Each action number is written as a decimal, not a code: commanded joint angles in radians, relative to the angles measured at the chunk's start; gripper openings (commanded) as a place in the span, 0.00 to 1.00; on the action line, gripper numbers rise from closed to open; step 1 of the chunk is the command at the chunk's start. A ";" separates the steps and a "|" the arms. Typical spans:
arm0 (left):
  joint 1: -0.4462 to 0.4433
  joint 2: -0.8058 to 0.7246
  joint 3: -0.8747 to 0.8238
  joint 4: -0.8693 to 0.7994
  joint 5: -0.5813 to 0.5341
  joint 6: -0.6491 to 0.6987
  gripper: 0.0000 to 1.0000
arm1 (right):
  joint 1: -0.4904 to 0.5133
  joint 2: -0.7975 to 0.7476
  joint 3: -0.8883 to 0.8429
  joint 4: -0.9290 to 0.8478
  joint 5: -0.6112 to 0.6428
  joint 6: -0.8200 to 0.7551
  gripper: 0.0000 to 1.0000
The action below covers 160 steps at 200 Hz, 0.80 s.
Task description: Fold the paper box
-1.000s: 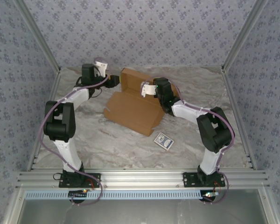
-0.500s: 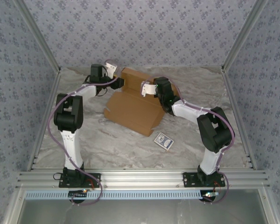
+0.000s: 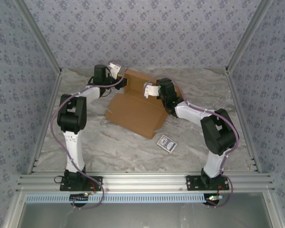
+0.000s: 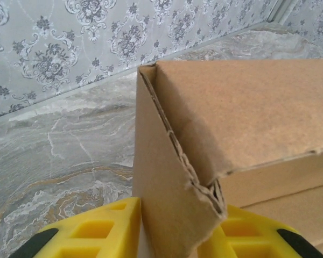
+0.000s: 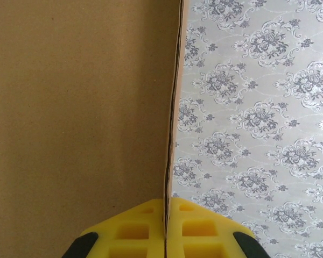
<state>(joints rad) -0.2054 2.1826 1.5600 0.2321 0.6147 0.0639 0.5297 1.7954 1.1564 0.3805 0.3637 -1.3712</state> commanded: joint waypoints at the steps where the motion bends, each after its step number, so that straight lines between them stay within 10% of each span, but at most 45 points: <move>1: -0.005 0.028 0.035 0.031 0.032 0.015 0.28 | -0.006 0.010 0.015 -0.071 0.004 -0.003 0.00; 78: -0.017 -0.014 0.007 0.024 -0.033 0.053 0.14 | -0.006 0.010 0.018 -0.068 0.009 0.001 0.03; 160: -0.017 -0.154 -0.133 0.052 -0.198 0.080 0.03 | 0.046 -0.097 0.028 -0.186 0.044 0.255 0.56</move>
<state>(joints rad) -0.2192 2.1193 1.4757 0.2596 0.4770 0.1459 0.5541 1.7802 1.1625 0.2817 0.3847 -1.2652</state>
